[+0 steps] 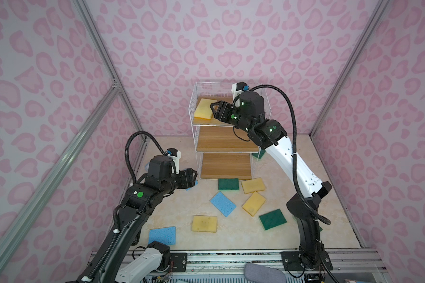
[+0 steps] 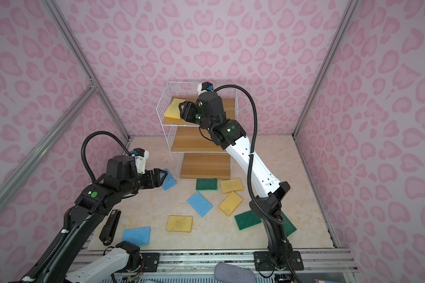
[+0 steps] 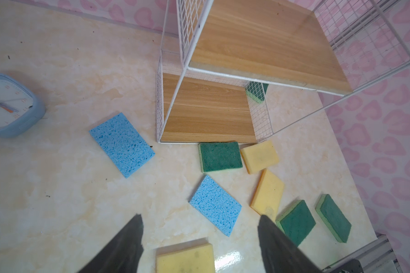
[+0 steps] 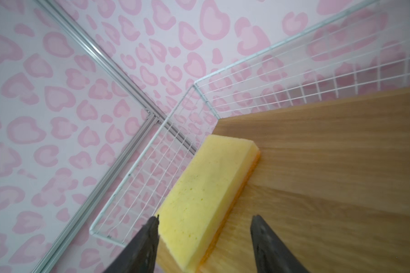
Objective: Arrange cleaning sponges on a shelf
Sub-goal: Place the cleaning sponge at the shelf, then pick up the cleaning sponge from the bottom-center of the table.
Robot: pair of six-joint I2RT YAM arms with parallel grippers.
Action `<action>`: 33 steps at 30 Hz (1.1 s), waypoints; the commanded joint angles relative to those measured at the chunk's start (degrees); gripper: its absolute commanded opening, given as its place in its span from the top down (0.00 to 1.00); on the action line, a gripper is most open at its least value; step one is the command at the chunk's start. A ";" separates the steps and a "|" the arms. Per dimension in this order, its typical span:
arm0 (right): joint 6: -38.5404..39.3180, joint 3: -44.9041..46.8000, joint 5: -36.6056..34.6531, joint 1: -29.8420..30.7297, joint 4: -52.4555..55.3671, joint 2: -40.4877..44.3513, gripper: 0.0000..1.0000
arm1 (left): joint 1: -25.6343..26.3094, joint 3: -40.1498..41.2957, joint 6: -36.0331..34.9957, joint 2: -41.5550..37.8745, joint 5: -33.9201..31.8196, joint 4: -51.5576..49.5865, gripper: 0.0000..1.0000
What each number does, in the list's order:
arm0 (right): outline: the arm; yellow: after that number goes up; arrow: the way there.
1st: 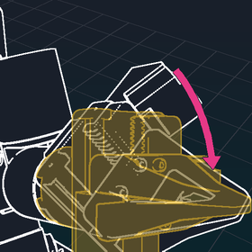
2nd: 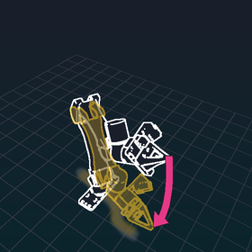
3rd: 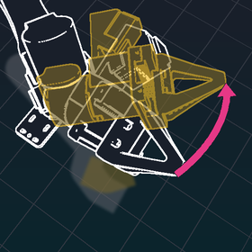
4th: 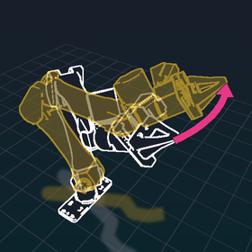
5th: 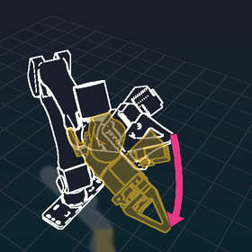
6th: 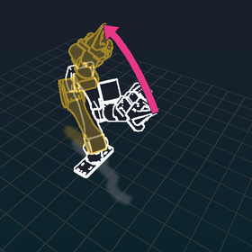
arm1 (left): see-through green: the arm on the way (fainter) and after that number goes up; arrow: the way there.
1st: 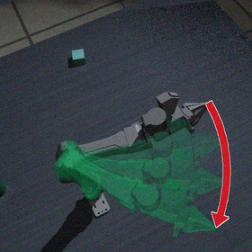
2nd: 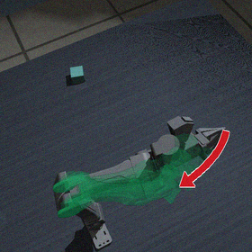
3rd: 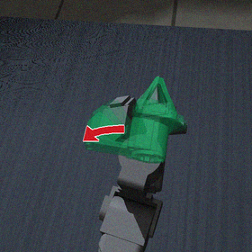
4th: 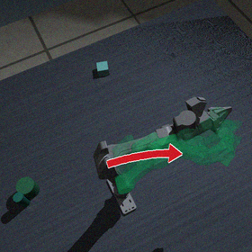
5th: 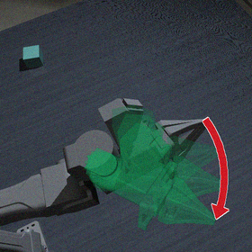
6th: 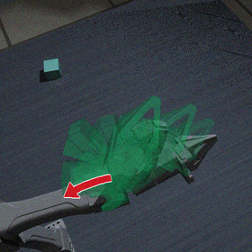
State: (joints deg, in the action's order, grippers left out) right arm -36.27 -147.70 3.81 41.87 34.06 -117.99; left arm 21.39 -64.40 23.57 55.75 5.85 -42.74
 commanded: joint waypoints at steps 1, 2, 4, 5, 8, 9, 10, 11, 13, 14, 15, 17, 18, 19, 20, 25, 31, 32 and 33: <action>5.62 0.59 3.01 1.34 0.94 3.03 0.36 | 0.72 2.37 0.35 0.30 0.79 2.90 0.32; 6.20 1.33 3.60 1.56 1.62 3.96 0.36 | 1.02 3.31 0.75 0.19 0.11 2.96 0.34; 6.64 5.32 5.40 1.80 2.02 7.49 0.36 | 1.29 5.75 2.22 -0.20 -1.09 2.95 0.36; 6.78 7.64 6.19 1.86 1.55 9.35 0.36 | 1.44 7.00 3.09 -0.61 -1.59 2.93 0.36; 7.43 17.05 7.29 2.25 -0.43 15.63 0.36 | 2.27 11.59 6.23 -2.29 -3.77 2.57 0.38; 7.34 21.22 7.96 2.25 -1.57 18.36 0.36 | 2.63 13.33 7.24 -3.10 -4.56 2.19 0.39; 7.14 24.47 8.57 2.23 -2.45 20.31 0.36 | 3.07 15.14 8.04 -3.90 -4.81 1.89 0.40; 6.71 27.31 9.16 2.21 -3.31 22.08 0.36 | 3.65 16.67 8.55 -4.40 -4.79 1.61 0.41; 5.80 34.81 11.01 2.26 -4.97 25.98 0.36 | 4.98 19.27 9.91 -5.43 -5.70 -0.13 0.45; 5.56 37.34 11.56 2.45 -5.21 27.41 0.36 | 5.51 20.36 10.58 -6.15 -5.91 -0.59 0.48; 5.36 40.88 12.07 2.58 -5.36 29.04 0.36 | 6.02 21.69 11.44 -7.18 -6.02 -0.84 0.49; 4.61 47.61 12.43 2.65 -6.77 32.55 0.36 | 7.77 24.09 13.26 -9.33 -6.81 -0.82 0.49; 3.93 51.71 12.82 2.65 -8.06 34.34 0.36 | 9.92 24.28 14.32 -9.95 -8.56 -1.13 0.49; 3.24 55.46 13.35 2.69 -9.47 36.24 0.36 | 11.12 24.44 15.65 -10.00 -9.09 -1.35 0.49; 2.83 58.01 13.65 2.69 -10.35 37.60 0.36 | 11.81 24.95 16.70 -9.76 -9.10 -1.49 0.50; 1.64 71.15 14.19 2.46 -13.16 44.49 0.35 | 15.53 32.33 22.76 -10.25 -10.71 2.03 0.54; -0.14 80.73 17.91 -0.22 -15.47 49.52 0.35 | 17.61 38.77 27.32 -12.05 -11.73 6.21 0.56; -0.13 81.75 18.38 -0.73 -15.64 50.00 0.35 | 17.65 39.56 27.33 -11.99 -10.83 7.37 0.56; -0.22 82.74 18.85 -1.30 -15.90 50.37 0.35 | 17.78 40.55 27.16 -11.66 -9.77 8.65 0.56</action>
State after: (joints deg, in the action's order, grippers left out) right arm -35.66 -66.70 20.23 41.34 21.15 -68.34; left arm 38.98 -25.41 48.31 44.01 -4.71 -38.76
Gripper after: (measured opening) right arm 0.646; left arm 0.440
